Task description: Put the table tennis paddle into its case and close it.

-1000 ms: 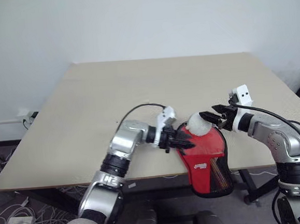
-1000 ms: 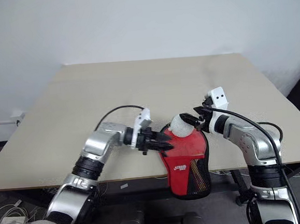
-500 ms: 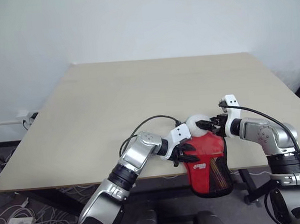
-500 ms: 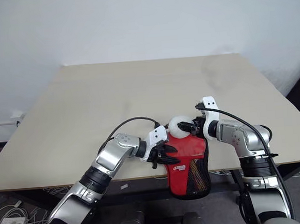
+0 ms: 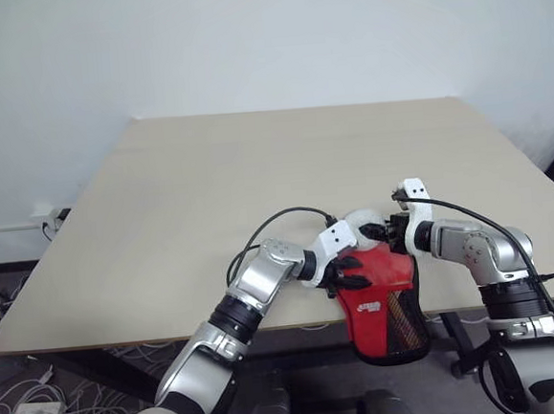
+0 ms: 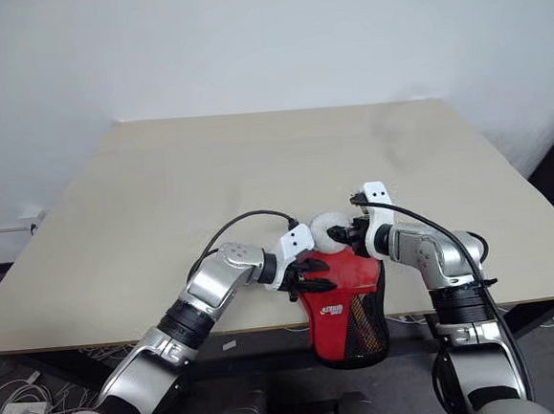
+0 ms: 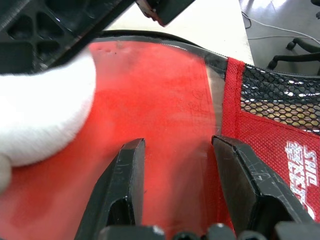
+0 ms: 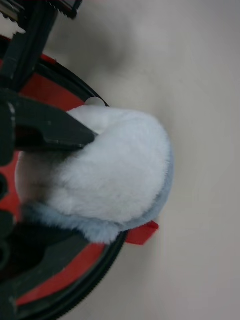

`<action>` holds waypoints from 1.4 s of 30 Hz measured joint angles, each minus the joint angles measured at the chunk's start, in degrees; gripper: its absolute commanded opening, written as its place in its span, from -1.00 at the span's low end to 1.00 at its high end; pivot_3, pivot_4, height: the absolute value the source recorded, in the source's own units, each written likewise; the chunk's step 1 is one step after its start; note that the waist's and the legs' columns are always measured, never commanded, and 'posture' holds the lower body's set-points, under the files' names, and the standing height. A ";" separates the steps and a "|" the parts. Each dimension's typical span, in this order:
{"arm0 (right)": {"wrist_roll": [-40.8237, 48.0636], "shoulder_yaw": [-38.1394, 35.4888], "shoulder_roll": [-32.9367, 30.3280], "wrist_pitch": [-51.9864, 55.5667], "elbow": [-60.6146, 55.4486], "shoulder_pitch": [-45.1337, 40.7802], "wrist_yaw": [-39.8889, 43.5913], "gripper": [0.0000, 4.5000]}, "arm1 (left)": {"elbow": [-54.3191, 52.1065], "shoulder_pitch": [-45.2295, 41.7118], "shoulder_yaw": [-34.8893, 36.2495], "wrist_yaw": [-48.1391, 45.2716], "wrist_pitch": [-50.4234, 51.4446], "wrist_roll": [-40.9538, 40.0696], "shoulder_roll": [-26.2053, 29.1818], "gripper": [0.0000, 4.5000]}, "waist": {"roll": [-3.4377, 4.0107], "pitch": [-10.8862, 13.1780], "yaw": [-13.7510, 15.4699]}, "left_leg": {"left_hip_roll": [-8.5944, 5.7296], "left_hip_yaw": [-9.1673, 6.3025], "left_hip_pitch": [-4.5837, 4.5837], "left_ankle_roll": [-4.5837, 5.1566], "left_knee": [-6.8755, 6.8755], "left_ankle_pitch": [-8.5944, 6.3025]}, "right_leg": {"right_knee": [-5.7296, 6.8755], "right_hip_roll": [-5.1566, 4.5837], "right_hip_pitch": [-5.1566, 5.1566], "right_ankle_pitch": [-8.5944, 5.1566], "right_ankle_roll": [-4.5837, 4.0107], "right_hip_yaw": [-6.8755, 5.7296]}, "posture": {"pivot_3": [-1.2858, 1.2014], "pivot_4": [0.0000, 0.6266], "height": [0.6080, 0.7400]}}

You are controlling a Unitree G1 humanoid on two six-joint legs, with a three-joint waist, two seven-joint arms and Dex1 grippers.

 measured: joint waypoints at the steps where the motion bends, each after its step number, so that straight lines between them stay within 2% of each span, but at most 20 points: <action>1: -0.43 -0.27 0.22 -1.36 0.46 -0.06 -0.39 -0.63 | 0.01 -0.01 0.00 0.02 0.00 0.00 0.01 -0.02 | 0.00 0.00 0.00 | 0.00 0.00 0.00 0.00 0.00 0.00 | 0.00 0.00 0.00 0.00 0.00 0.00 | 0.03 -1.00 0.61; 9: -1.22 -0.59 -1.04 -3.74 2.52 -1.24 0.52 -0.87 | 0.40 -0.47 0.09 0.27 0.89 -0.23 -0.17 -0.02 | 0.01 0.00 0.06 | -0.02 0.00 -0.01 0.00 0.00 0.00 | 0.00 -0.03 0.00 0.00 0.00 -0.01 | 0.03 -1.00 0.61; 13: -2.16 2.15 -7.58 -4.00 2.38 -1.40 5.11 -0.87 | 1.22 -0.83 0.08 0.95 0.97 -0.21 -0.60 -0.02 | 0.02 0.00 0.11 | -0.10 0.00 -0.02 0.00 0.00 0.00 | -0.02 -0.13 0.02 -0.01 0.00 -0.07 | 0.03 -1.00 0.61; 18: -7.05 5.31 -15.82 -10.46 2.19 -1.41 8.90 -0.87 | 2.08 -1.31 0.07 1.15 1.25 -0.20 -1.09 -0.02 | 0.05 0.01 0.08 | -0.14 0.01 -0.02 0.00 -0.01 0.00 | -0.05 -0.20 0.01 -0.03 0.00 -0.08 | 0.03 -1.00 0.61; 27: -12.55 11.39 -22.91 -16.95 5.25 -4.46 17.20 -0.87 | 2.47 -1.33 0.25 1.52 1.59 -0.23 -1.88 -0.02 | 0.06 0.02 0.21 | -0.23 0.01 -0.04 0.02 0.01 0.00 | -0.09 -0.31 0.02 -0.03 0.01 -0.11 | 0.03 -1.00 0.61; 31: -15.93 13.93 -28.78 -22.96 3.70 -1.05 23.00 -0.87 | 2.88 -1.47 0.69 1.56 2.14 -0.30 -2.37 -0.02 | 0.06 0.02 0.27 | -0.28 0.02 -0.04 0.03 0.03 -0.01 | -0.09 -0.39 0.06 -0.07 0.06 -0.15 | 0.03 -1.00 0.61; 42: -20.85 15.57 -38.79 -37.73 1.75 4.86 35.16 -0.87 | 4.76 -2.01 1.04 2.24 1.92 -0.23 -4.12 -0.02 | 0.10 0.00 0.87 | -0.36 0.02 -0.02 0.04 0.10 -0.01 | -0.09 -0.52 0.13 -0.15 0.18 -0.20 | 0.03 -1.00 0.61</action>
